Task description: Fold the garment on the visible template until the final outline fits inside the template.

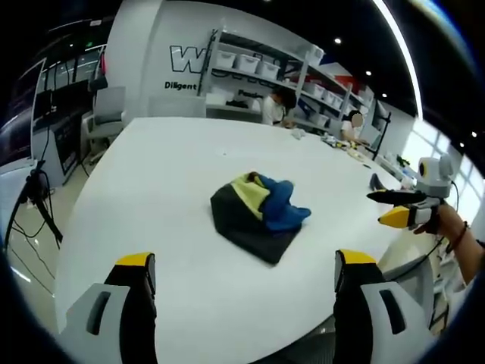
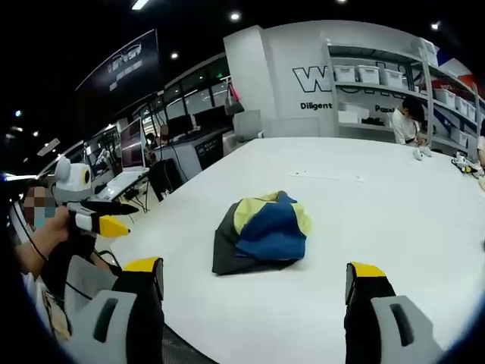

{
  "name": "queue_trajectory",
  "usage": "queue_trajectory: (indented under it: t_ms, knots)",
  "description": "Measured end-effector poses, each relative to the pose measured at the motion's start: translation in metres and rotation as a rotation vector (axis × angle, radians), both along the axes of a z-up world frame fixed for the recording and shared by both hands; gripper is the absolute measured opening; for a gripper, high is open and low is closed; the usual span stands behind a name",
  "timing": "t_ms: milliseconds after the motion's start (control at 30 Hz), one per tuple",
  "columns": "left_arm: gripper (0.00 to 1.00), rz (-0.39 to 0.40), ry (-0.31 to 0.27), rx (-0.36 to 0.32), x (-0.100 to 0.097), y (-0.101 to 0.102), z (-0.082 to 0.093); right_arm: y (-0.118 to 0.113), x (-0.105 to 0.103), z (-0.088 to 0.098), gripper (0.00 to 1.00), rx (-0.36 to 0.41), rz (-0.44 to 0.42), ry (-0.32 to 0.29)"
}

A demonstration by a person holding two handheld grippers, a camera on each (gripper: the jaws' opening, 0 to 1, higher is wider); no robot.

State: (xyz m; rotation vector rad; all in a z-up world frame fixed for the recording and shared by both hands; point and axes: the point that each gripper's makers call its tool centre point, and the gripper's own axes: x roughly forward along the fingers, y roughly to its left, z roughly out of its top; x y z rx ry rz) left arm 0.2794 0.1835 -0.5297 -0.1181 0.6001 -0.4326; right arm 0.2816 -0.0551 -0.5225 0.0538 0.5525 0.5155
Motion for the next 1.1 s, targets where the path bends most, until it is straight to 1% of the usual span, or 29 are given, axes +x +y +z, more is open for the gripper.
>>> queue_trajectory:
  t_ms: [367, 567, 833, 933, 1100]
  knots:
    - [0.95, -0.008, 0.011, 0.009, -0.0015, 0.0002, -0.0021, 0.0021, -0.003, -0.0029, 0.99, 0.005, -0.001, 0.009]
    - [0.94, -0.009, 0.005, 0.013, 0.0003, 0.0002, -0.0009, 0.0031, -0.0028, -0.0027, 0.99, 0.003, 0.0, 0.009]
    - [0.93, -0.013, 0.011, 0.014, 0.0017, -0.0007, -0.0025, 0.0019, 0.0002, -0.0017, 0.99, 0.011, -0.013, 0.006]
    - [0.93, -0.019, 0.012, 0.005, 0.0029, -0.0026, -0.0018, 0.0037, 0.0014, -0.0015, 0.99, 0.009, -0.01, 0.004]
    - [0.93, -0.029, 0.009, 0.016, 0.0057, -0.003, -0.0016, 0.008, 0.0048, -0.0042, 0.99, 0.0, 0.009, 0.006]
